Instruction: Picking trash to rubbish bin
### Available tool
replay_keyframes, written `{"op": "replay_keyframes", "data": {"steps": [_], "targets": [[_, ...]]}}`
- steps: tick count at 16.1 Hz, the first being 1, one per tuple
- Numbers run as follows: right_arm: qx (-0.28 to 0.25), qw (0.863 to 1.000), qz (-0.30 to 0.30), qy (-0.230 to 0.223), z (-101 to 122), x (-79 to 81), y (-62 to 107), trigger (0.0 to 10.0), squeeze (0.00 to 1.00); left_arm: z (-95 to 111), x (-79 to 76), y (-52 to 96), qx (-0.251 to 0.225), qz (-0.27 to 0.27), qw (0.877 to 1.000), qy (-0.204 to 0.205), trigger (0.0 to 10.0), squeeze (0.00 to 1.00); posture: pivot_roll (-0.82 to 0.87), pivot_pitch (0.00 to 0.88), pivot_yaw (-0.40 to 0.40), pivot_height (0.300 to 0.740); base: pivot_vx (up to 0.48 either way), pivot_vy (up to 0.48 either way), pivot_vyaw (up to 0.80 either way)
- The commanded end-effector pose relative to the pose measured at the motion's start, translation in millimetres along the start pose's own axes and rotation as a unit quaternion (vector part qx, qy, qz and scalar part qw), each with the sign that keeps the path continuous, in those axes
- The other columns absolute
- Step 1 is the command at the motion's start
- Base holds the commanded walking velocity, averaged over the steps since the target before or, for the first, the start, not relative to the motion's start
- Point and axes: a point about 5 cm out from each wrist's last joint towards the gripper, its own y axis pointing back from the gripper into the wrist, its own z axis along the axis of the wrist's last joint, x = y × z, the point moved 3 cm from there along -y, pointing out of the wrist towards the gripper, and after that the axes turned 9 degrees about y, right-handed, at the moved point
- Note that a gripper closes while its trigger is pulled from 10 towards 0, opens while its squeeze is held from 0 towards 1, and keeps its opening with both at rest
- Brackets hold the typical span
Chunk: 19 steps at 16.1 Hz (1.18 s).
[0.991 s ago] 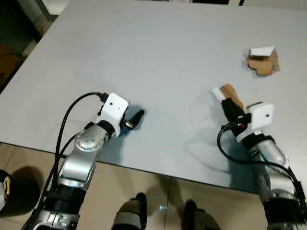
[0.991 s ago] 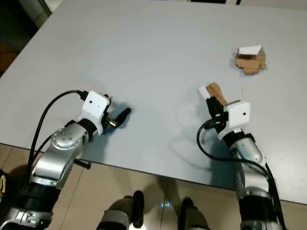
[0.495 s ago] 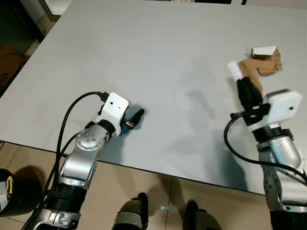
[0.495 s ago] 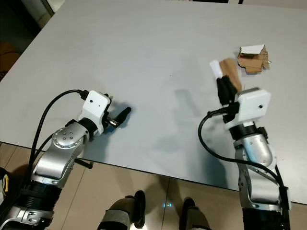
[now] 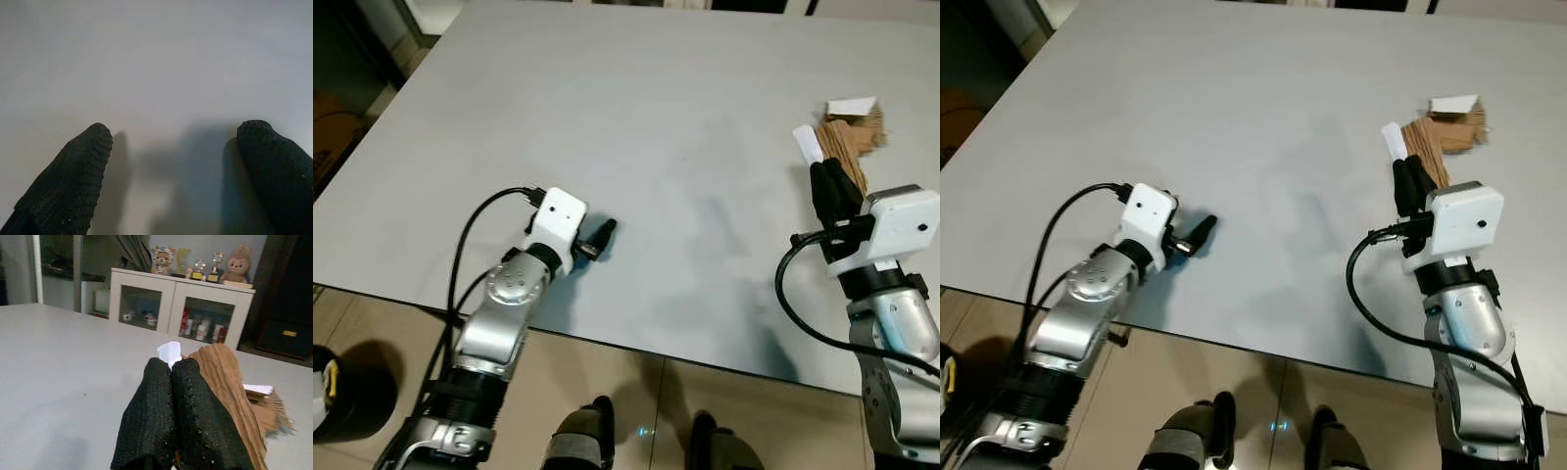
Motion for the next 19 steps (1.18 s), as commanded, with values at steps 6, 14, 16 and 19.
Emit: {"op": "replay_keyframes", "data": {"steps": [6,14,16,19], "targets": [[0.011,1.0,-0.017,0.003,11,0.8,5.4,10.0,0.0,-7,-15.0,-12.3,-0.004,0.004,1.0,0.027,10.0,0.0,0.19,0.136,0.029,0.74,0.0,0.0,-0.38],[0.019,1.0,-0.007,0.014,17,2.6,5.2,10.0,0.0,-8,-24.6,-22.3,-0.017,0.004,0.999,0.048,10.0,0.0,0.15,0.115,0.0,0.74,0.0,-0.137,-0.3],[0.02,1.0,-0.005,0.013,18,4.9,4.8,10.0,0.0,-9,-24.6,-23.3,-0.017,0.006,0.999,0.051,10.0,0.0,0.15,0.115,0.0,0.74,0.0,-0.465,0.0],[0.02,1.0,-0.003,0.012,18,6.9,4.0,10.0,0.0,-9,-24.3,-24.8,-0.015,0.007,0.998,0.054,10.0,0.0,0.14,0.115,-0.003,0.74,0.0,-0.464,0.0]]}}
